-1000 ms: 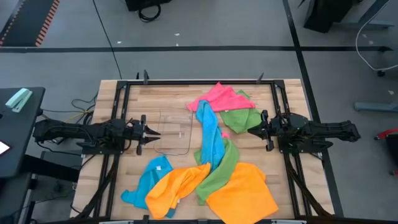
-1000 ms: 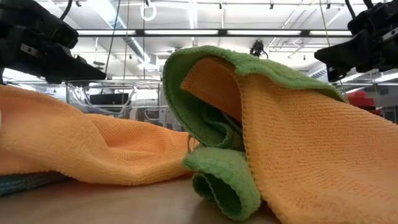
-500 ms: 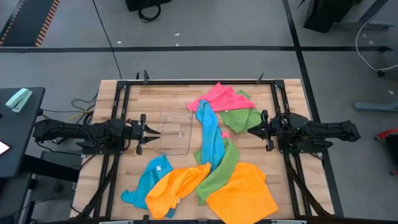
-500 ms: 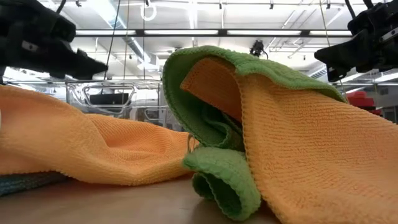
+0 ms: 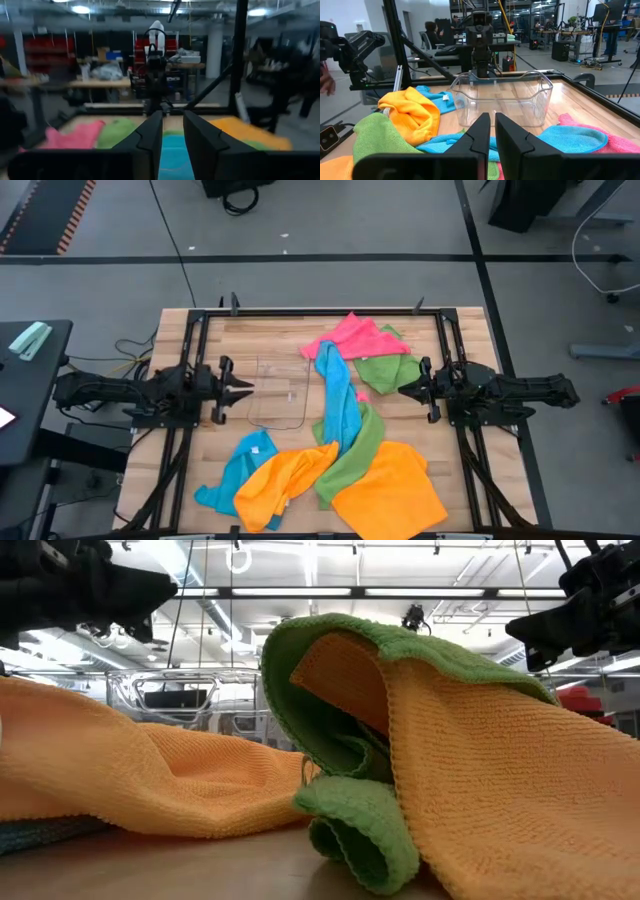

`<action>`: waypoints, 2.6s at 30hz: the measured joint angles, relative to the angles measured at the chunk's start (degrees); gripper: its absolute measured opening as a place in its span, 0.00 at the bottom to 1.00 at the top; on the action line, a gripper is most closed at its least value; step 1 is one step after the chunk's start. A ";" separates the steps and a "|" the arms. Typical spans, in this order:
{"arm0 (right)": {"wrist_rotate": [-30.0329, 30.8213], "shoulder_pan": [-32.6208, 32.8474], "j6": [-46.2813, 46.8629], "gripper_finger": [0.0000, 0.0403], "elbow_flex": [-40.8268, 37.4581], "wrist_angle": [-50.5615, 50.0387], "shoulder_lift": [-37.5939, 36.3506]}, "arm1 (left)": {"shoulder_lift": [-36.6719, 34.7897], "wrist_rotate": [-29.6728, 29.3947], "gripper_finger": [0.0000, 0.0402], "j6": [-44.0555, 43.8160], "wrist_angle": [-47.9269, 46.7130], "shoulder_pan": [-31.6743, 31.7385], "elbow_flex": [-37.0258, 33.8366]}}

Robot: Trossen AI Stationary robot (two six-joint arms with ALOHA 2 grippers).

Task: Fold microfiber towels
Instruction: Fold the left blue towel

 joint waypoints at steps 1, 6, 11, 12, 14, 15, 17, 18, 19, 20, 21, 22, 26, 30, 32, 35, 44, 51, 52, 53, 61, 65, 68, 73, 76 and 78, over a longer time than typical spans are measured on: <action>-0.02 -0.01 0.01 0.09 0.00 0.00 -0.02 | 0.00 0.00 0.23 -2.63 0.01 0.00 0.00; 0.00 0.00 0.00 0.09 0.00 0.00 0.00 | 0.00 0.00 0.22 -9.51 0.47 0.00 0.00; 0.00 0.00 0.00 0.09 0.00 0.00 0.00 | 0.01 -2.81 0.21 -19.10 3.58 0.00 0.00; -0.02 0.00 0.00 0.09 0.00 0.00 0.00 | 0.00 -3.29 0.21 -22.10 4.34 0.01 0.00; -0.01 0.00 0.01 0.09 0.00 0.02 0.00 | 0.02 -3.45 0.21 -26.99 5.17 0.02 0.00; -0.01 0.00 -0.25 0.09 0.00 0.02 0.00 | 0.02 -3.41 0.21 -29.14 5.64 0.02 0.00; -0.01 -0.01 -1.83 0.09 0.00 0.03 0.00 | 0.02 -3.43 0.22 -33.68 6.66 0.02 0.00; 0.00 0.00 -1.98 0.09 0.00 0.17 0.00 | 0.02 -3.45 0.22 -36.10 7.24 0.01 0.00; 0.02 -0.02 -1.51 0.09 -0.01 0.43 -0.01 | 0.01 -3.45 0.23 -38.37 7.84 0.01 0.00; 0.20 0.00 -0.31 0.09 0.00 1.08 0.01 | 0.01 -3.50 0.23 -40.22 8.36 0.00 0.00; 0.36 -0.02 1.66 0.09 0.00 2.12 0.03 | 0.02 -3.86 0.23 -41.56 8.84 0.00 0.00; 0.44 -0.01 4.38 0.09 0.00 3.20 0.03 | 0.02 -4.38 0.22 -42.01 9.29 0.00 0.00; 2.41 -0.02 18.37 0.09 1.02 5.09 0.03 | 0.02 -8.71 0.21 -41.76 10.55 0.00 0.00; 8.79 -0.02 27.75 0.09 2.03 6.43 0.02 | 0.02 -18.09 0.21 -43.79 10.66 0.01 0.00; 12.60 -0.02 31.03 0.09 2.40 6.49 0.00 | 0.02 -22.11 0.21 -45.10 10.66 0.02 0.00; 15.70 -0.02 36.16 0.09 2.56 6.51 0.00 | 0.02 -25.71 0.22 -46.25 10.64 0.02 0.00; 16.12 -0.02 50.27 0.09 2.62 7.63 0.00 | 0.00 -24.55 0.20 -51.98 11.29 -0.07 0.00; 22.85 -0.02 64.93 0.09 2.62 8.04 0.32 | 0.02 -24.18 0.18 -55.83 11.28 -0.05 0.00; 22.93 0.00 65.83 0.09 2.62 8.00 0.52 | 0.02 -23.80 0.18 -56.90 11.46 -0.04 0.00; 22.93 -0.02 66.27 0.09 2.62 8.09 0.70 | 0.02 -22.71 0.18 -57.17 12.06 -0.04 0.01; 23.18 -0.02 67.96 0.09 2.62 8.37 3.67 | 0.02 -9.13 0.18 -57.14 11.49 -0.07 3.18; 23.18 -0.02 70.43 0.09 2.62 9.41 5.88 | 0.02 -7.74 0.17 -56.18 10.96 -0.07 5.31; 22.00 -0.02 72.05 0.09 2.62 11.23 7.27 | 0.04 -6.38 0.17 -54.22 7.12 -0.19 8.08; 20.77 -0.02 73.72 0.09 2.62 12.97 8.96 | 1.71 -3.91 0.16 -50.85 -6.01 -2.36 15.11; 20.72 -0.02 73.81 0.09 2.62 13.00 9.60 | 3.85 -2.03 0.16 -50.24 -14.14 -4.51 20.09; 20.58 -0.02 73.80 0.09 2.62 13.06 10.05 | 5.65 -0.98 0.16 -50.27 -19.26 -6.24 23.20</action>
